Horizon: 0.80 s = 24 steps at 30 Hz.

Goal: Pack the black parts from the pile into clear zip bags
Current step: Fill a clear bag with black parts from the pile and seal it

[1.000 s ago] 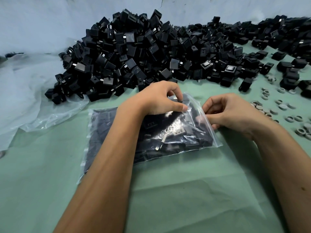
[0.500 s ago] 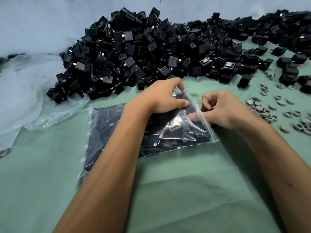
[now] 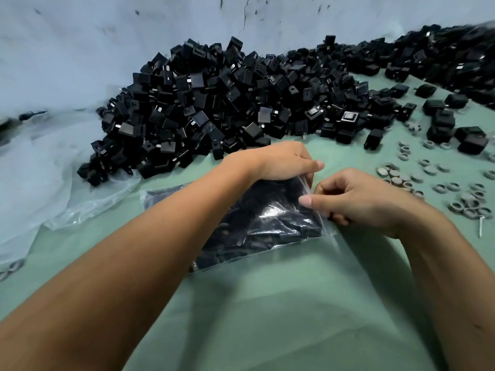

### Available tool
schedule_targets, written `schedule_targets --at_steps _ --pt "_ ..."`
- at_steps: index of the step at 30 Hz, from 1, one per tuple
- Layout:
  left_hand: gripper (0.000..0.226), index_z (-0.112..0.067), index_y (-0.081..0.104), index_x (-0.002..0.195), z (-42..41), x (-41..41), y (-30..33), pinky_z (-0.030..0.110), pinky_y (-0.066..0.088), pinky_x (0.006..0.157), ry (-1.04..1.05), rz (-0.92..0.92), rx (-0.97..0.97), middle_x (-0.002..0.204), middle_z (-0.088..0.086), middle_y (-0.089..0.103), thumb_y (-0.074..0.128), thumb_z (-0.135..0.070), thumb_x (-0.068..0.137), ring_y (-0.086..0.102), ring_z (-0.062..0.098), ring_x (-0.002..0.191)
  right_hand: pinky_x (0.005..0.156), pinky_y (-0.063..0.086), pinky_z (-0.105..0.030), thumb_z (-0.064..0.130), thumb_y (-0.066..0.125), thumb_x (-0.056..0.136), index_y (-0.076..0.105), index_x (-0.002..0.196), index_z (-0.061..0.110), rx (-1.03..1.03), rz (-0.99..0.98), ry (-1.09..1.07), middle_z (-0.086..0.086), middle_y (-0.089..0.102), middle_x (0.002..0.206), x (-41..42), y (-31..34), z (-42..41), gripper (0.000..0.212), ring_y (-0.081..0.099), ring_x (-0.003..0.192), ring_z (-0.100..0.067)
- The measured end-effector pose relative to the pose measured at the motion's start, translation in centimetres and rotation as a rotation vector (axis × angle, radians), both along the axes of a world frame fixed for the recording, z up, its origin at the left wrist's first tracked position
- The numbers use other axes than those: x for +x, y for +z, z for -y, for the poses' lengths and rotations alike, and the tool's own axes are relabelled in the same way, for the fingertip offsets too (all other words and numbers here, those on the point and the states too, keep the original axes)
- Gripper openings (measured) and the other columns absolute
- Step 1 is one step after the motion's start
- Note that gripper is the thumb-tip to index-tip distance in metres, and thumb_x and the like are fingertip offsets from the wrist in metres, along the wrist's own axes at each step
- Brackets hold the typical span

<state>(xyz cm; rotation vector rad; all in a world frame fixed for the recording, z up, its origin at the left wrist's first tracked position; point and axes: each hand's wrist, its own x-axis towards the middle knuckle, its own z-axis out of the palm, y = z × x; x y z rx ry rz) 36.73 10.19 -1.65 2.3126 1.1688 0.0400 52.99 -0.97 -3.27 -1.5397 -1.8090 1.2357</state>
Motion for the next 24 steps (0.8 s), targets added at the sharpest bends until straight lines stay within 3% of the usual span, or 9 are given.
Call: schedule_targets --at_steps 3,5,9,13,16,20,22,24 --pt "0.045 -0.024 0.07 0.067 0.0 0.0 0.3 0.025 0.041 0.065 -0.007 -0.035 -0.005 0.062 -0.013 0.064 0.053 -0.045 0.104 0.059 0.003 0.063 0.047 0.033 -0.023 0.032 0.079 0.087 0.065 0.073 -0.004 -0.041 -0.065 -0.011 -0.009 0.051 0.06 0.2 0.0 -0.3 0.04 0.042 0.053 -0.017" --pt "0.045 -0.025 0.069 0.068 -0.1 -0.2 0.6 0.026 0.041 0.066 -0.007 -0.058 0.008 0.067 -0.013 0.065 0.053 -0.046 0.104 0.059 0.004 0.068 0.044 0.031 -0.021 0.028 0.078 0.089 0.065 0.07 0.003 -0.091 -0.099 -0.019 -0.007 0.048 0.059 0.3 -0.1 -0.6 0.034 0.038 0.051 -0.015" --pt "0.048 -0.026 0.071 0.065 -0.5 -1.0 0.8 0.024 0.04 0.065 0.021 -0.083 0.027 0.056 -0.021 0.065 0.052 -0.049 0.103 0.06 0.0 0.066 0.043 0.03 -0.022 0.028 0.076 0.091 0.065 0.07 0.011 -0.138 -0.089 -0.008 -0.001 0.043 0.056 0.4 -0.7 -1.6 0.029 0.035 0.05 -0.013" --pt "0.051 -0.021 0.077 0.074 -0.7 -3.2 1.4 0.023 0.048 0.075 0.071 -0.032 -0.015 0.07 -0.018 0.073 0.049 -0.051 0.104 0.066 -0.003 0.071 0.055 0.032 -0.029 0.033 0.078 0.091 0.067 0.071 0.011 -0.068 0.023 -0.025 -0.004 0.048 0.058 0.4 -0.4 -3.5 0.031 0.039 0.056 -0.018" --pt "0.059 -0.019 0.056 0.058 -0.3 -5.2 2.0 0.027 0.037 0.058 0.142 -0.044 0.01 0.043 -0.016 0.05 0.047 -0.056 0.104 0.045 0.002 0.044 0.061 0.037 -0.03 0.036 0.079 0.091 0.07 0.07 0.012 0.047 0.148 -0.045 0.0 0.061 0.059 -0.3 0.0 -5.5 0.033 0.048 0.058 -0.015" --pt "0.064 -0.018 0.036 0.055 0.8 -8.7 2.1 0.033 0.026 0.056 0.226 -0.051 0.036 0.053 -0.005 0.035 0.049 -0.062 0.1 0.034 0.014 0.049 0.059 0.034 -0.03 0.036 0.077 0.092 0.067 0.076 0.003 0.138 0.186 -0.028 -0.003 0.055 0.062 -3.0 0.1 -7.6 0.038 0.044 0.059 -0.015" --pt "0.063 -0.018 0.038 0.056 1.5 -10.7 1.9 0.032 0.026 0.055 0.226 -0.057 0.025 0.054 -0.005 0.035 0.051 -0.062 0.099 0.033 0.013 0.048 0.057 0.034 -0.03 0.037 0.076 0.093 0.065 0.076 0.007 0.198 0.217 0.016 -0.001 0.052 0.061 -4.6 0.0 -8.1 0.036 0.043 0.059 -0.014" --pt "0.059 -0.022 0.044 0.053 2.0 -12.4 1.5 0.03 0.028 0.055 0.244 -0.051 -0.01 0.053 -0.007 0.037 0.058 -0.06 0.097 0.034 0.012 0.047 0.063 0.042 -0.034 0.037 0.075 0.094 0.065 0.076 0.013 0.221 0.229 0.062 -0.006 0.062 0.066 -5.8 -0.1 -8.4 0.031 0.051 0.063 -0.016"
